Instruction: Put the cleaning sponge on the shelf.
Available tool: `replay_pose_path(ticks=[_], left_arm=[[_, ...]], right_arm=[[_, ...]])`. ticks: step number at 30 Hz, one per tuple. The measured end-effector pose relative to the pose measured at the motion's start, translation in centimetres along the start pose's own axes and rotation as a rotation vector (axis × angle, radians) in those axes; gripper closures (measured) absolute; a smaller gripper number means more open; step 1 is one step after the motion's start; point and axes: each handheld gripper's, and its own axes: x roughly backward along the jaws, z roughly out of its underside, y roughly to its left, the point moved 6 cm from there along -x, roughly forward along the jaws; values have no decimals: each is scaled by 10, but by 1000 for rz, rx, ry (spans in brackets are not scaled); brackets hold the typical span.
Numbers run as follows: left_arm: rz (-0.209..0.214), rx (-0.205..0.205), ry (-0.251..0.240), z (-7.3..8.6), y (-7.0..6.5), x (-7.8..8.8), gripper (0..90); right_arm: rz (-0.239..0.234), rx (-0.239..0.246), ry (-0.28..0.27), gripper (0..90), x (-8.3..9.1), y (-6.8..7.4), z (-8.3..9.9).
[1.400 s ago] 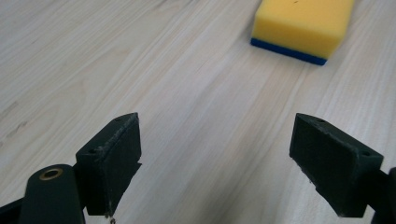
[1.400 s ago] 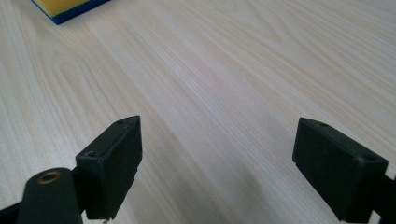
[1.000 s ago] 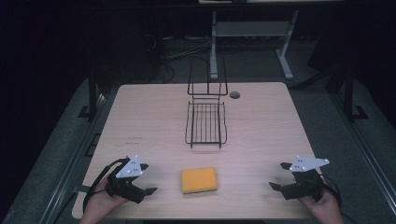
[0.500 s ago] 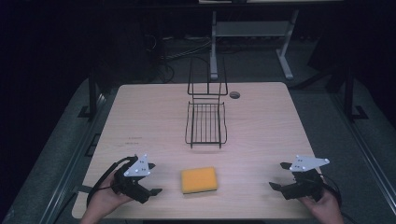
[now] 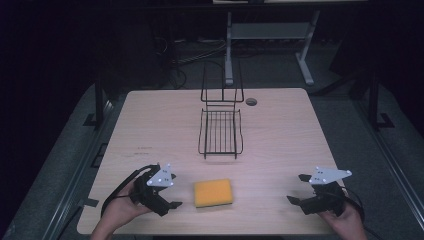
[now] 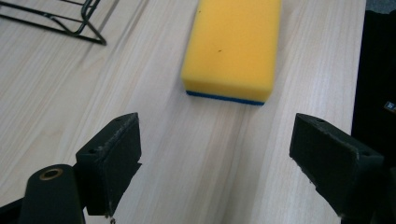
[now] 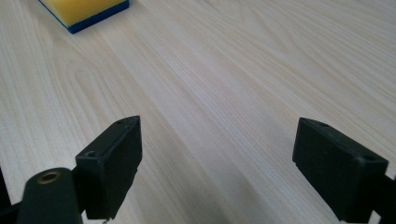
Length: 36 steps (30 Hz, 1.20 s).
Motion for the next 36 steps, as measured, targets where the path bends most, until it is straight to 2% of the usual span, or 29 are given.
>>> replay_pose_path(ticks=[16,36], left_arm=[[49,-39,52,-24,-1,-15,161],[102,-37,105,-43,-2,-38,160]], right_arm=[[-8,3,-6,155,1,2,-2],[-15,12,-2,155,0,4,-3]])
